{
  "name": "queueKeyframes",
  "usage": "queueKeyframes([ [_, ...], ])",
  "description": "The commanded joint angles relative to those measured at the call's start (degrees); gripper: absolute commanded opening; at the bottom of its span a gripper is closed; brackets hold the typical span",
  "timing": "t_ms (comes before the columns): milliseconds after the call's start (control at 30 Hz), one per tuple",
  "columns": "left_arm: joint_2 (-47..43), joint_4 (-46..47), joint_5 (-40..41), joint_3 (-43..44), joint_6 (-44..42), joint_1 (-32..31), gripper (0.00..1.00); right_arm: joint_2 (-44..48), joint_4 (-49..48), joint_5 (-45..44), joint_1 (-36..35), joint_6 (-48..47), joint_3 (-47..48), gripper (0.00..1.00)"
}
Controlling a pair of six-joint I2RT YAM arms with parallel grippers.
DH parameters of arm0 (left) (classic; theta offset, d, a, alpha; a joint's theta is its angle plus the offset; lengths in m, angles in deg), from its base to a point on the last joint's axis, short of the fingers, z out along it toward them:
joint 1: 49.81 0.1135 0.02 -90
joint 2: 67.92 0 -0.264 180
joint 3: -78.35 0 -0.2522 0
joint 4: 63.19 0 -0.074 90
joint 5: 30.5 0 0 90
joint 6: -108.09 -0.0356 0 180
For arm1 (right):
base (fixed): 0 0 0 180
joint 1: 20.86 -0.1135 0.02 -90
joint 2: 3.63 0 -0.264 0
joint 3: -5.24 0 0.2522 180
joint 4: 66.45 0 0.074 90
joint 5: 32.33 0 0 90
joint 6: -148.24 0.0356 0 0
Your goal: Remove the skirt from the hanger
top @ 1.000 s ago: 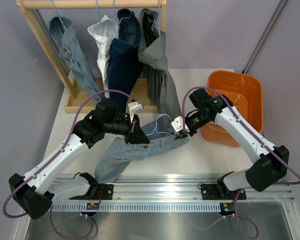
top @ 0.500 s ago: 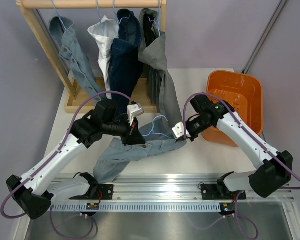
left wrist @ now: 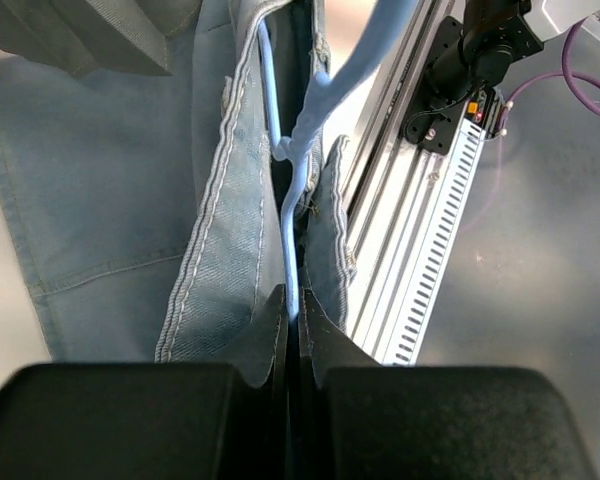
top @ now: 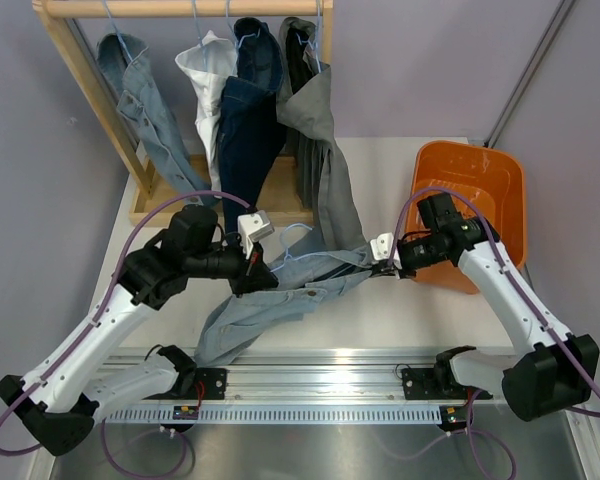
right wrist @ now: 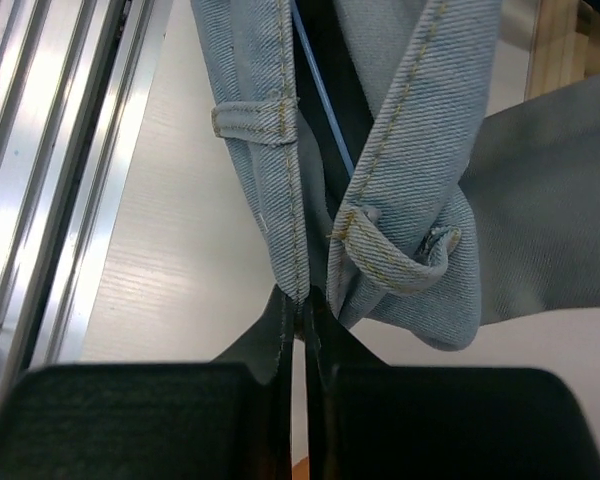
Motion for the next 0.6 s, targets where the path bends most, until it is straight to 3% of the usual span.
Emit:
queueKeyframes([
  [0, -3.36, 0.25, -2.15, 1.34, 0.07, 0.52, 0.00, 1.25, -5.69, -6.36, 3.27, 12.46, -1.12, 0.00],
  [200, -0.19, 5.26, -6.28, -0.77, 5.08, 0.43, 0.00, 2.83, -14.83, 3.60, 3.18, 34.69, 0.30, 0.00],
  [467, 0.69, 12.12, -8.39, -3.15, 9.65, 0.08, 0.00, 2.57, -30.99, -9.65, 3.09, 54.59, -7.09, 0.00],
  [567, 0.95, 11.86, -8.04, -3.67, 10.18, -0.27, 0.00, 1.34, -30.32, -13.45, 3.00, 57.60, -6.39, 0.00],
])
